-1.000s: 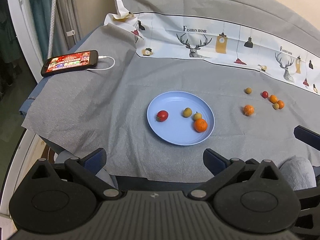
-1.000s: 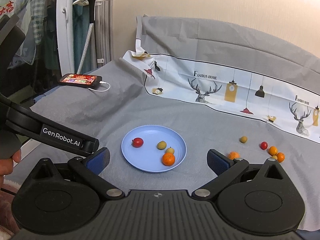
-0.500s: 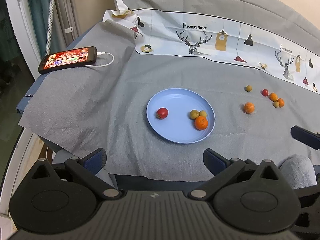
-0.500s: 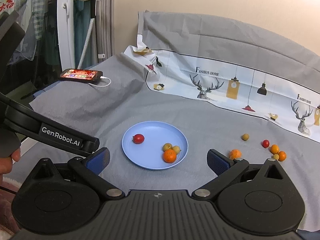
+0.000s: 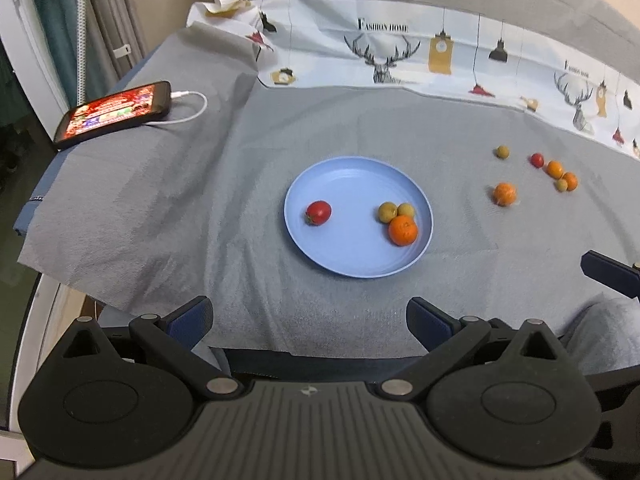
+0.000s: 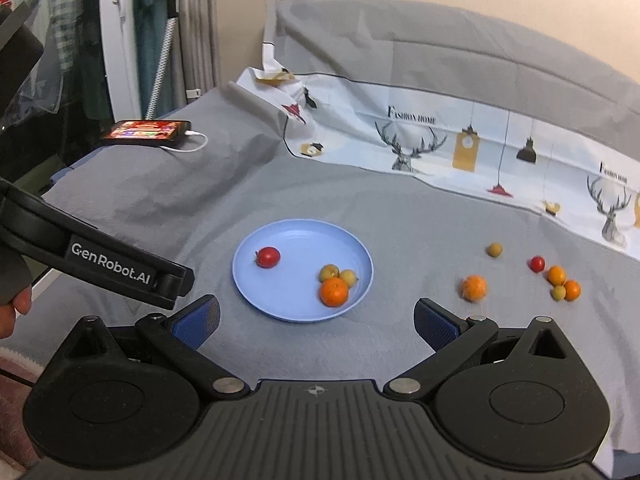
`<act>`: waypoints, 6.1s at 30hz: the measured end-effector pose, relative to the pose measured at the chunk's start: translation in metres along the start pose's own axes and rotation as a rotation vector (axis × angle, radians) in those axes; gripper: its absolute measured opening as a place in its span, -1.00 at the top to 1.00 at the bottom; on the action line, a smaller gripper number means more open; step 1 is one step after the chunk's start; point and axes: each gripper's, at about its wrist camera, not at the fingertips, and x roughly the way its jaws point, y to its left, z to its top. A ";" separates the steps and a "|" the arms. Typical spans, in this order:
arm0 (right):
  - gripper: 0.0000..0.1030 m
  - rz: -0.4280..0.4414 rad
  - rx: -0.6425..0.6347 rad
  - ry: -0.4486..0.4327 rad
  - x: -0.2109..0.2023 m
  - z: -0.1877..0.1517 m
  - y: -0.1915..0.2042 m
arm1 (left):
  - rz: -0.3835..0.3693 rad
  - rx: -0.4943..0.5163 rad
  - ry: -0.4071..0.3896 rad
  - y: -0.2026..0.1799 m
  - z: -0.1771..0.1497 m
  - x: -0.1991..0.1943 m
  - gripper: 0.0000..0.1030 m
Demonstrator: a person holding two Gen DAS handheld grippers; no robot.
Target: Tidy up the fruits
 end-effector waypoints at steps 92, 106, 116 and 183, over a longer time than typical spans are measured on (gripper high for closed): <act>0.26 0.013 0.105 -0.103 -0.035 -0.004 -0.024 | -0.204 -0.029 -0.044 0.008 -0.013 -0.038 0.48; 0.26 -0.027 0.030 -0.118 -0.046 0.001 -0.003 | -0.207 -0.058 -0.084 0.020 -0.016 -0.050 0.48; 0.26 -0.029 0.013 -0.096 -0.041 0.003 0.002 | -0.210 -0.060 -0.081 0.024 -0.015 -0.046 0.48; -0.57 0.071 0.018 0.228 0.188 0.031 -0.006 | -0.157 -0.084 0.095 0.034 0.096 0.146 -0.99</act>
